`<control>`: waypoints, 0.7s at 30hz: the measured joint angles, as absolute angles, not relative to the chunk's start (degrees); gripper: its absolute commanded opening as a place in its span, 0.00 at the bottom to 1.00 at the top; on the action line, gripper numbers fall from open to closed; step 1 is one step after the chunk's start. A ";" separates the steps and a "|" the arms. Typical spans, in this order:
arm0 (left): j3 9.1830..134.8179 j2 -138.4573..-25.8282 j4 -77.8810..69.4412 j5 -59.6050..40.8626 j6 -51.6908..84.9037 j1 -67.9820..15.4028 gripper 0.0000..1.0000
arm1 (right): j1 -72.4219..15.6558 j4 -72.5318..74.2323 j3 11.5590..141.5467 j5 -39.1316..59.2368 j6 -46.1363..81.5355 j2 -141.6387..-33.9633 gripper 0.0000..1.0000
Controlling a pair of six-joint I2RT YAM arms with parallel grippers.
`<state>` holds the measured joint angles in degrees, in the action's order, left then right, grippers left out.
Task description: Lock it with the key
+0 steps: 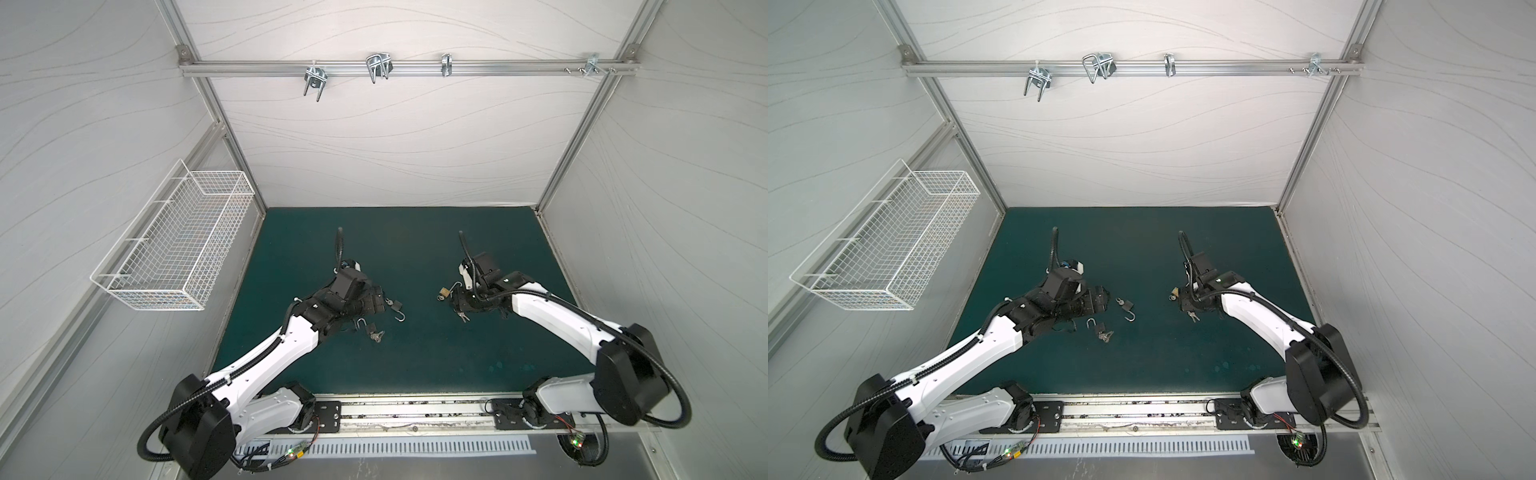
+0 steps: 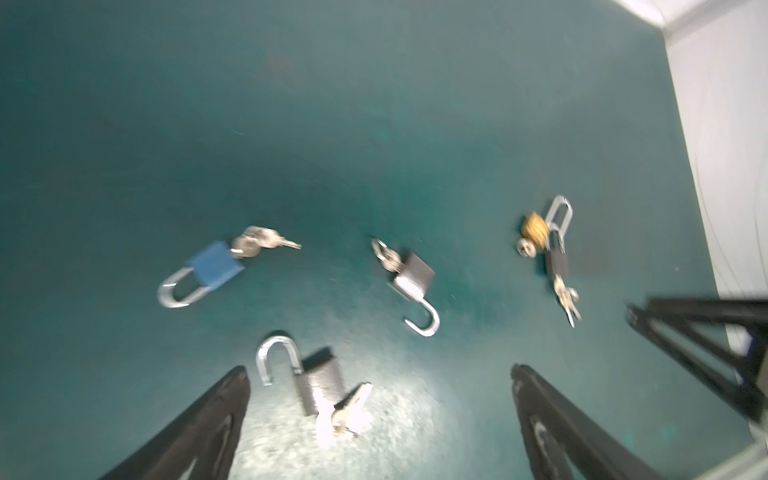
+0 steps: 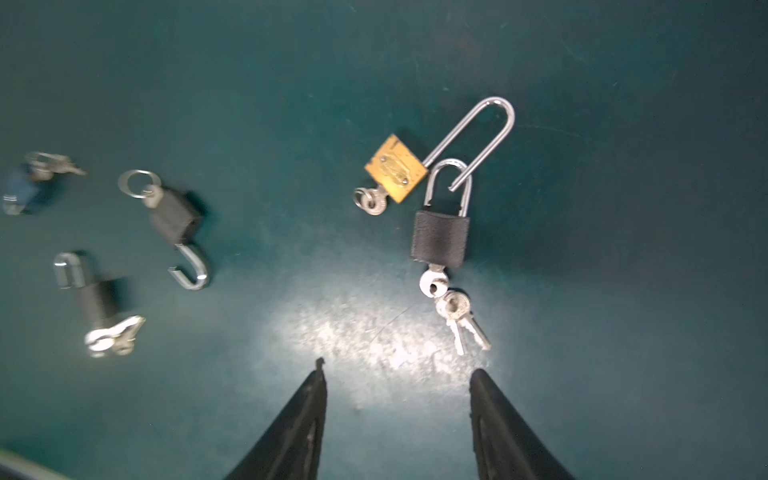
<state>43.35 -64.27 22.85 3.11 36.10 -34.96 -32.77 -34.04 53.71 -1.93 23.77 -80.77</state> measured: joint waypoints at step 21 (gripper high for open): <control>38.83 -61.95 16.32 -3.55 40.27 -31.75 0.99 | -36.29 -33.47 64.23 -4.08 37.78 -98.19 0.52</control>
<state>38.83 -61.95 16.32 -3.55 40.27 -31.75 -36.29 -33.47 64.23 -4.08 37.78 -98.19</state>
